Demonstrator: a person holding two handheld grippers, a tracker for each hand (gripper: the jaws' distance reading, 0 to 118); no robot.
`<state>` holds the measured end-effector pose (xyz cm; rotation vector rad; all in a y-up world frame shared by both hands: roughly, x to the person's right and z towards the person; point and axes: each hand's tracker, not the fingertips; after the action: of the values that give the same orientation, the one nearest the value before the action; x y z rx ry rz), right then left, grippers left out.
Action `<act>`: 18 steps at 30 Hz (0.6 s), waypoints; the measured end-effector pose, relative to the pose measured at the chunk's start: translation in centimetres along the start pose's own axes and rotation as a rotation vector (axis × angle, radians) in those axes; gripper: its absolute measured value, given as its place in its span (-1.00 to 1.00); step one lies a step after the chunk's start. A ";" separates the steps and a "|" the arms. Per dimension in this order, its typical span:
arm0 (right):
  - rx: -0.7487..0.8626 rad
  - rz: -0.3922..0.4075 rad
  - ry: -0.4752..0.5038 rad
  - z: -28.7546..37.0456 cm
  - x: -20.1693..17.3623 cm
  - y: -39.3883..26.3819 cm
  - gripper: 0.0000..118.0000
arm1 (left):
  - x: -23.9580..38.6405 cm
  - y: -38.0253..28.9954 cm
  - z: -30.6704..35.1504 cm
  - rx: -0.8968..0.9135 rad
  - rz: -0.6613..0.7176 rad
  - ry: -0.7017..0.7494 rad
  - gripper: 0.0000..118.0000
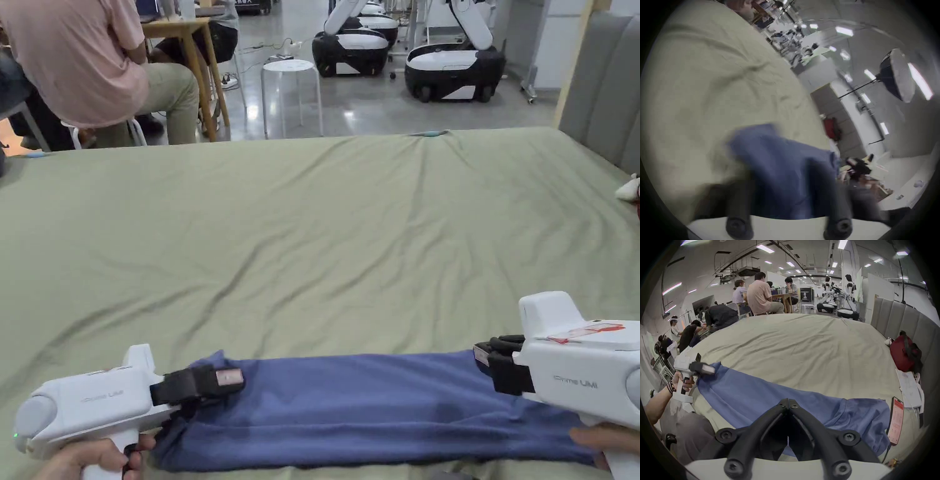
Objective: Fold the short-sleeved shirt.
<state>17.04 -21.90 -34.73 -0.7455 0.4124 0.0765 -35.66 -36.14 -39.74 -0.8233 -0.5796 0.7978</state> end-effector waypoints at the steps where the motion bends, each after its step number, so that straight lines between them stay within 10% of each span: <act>1: -0.004 -0.001 -0.003 0.1 0.1 -0.1 -1.00 | -0.7 0.6 -0.7 -0.046 0.008 0.083 -0.93; 7: -0.006 -0.014 -0.026 1.1 1.0 -0.6 -1.00 | 3.0 -0.8 0.9 0.048 -0.157 0.194 -0.88; 10: -0.002 -0.019 -0.036 1.5 1.3 -0.5 -1.00 | 3.7 -1.3 4.4 0.090 -0.080 0.156 -0.90; 18: 0.038 -0.009 -0.044 1.7 1.2 0.3 -1.00 | -0.1 0.7 14.8 0.169 0.086 0.596 -0.89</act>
<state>18.67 -20.62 -34.26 -0.7068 0.3677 0.0760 -46.57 -29.79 -32.05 -0.8804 0.0514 0.6256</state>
